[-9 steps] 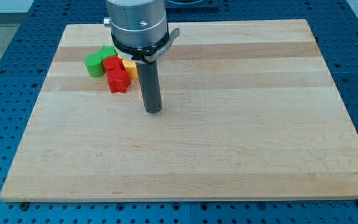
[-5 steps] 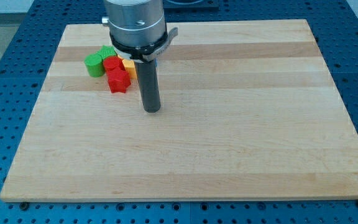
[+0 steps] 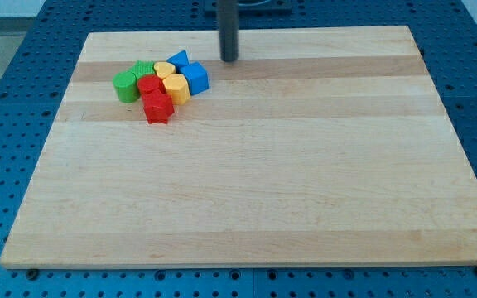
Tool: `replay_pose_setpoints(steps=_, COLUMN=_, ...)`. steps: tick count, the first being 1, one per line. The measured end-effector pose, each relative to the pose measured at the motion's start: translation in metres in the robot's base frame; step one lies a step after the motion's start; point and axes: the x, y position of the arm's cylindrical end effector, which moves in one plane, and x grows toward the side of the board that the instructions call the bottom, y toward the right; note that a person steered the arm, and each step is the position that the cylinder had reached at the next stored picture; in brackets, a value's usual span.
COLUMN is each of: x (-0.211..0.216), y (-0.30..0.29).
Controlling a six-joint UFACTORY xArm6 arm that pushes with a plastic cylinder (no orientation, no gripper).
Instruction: Separate the blue triangle from the yellow heart
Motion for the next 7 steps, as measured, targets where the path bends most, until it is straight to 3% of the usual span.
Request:
replay_pose_setpoints(steps=1, x=-0.014, y=-0.059)
replay_pose_setpoints(steps=3, x=0.055, y=-0.115)
replay_pose_setpoints(steps=5, x=0.069, y=-0.026)
replay_pose_setpoints(steps=7, x=0.061, y=-0.075)
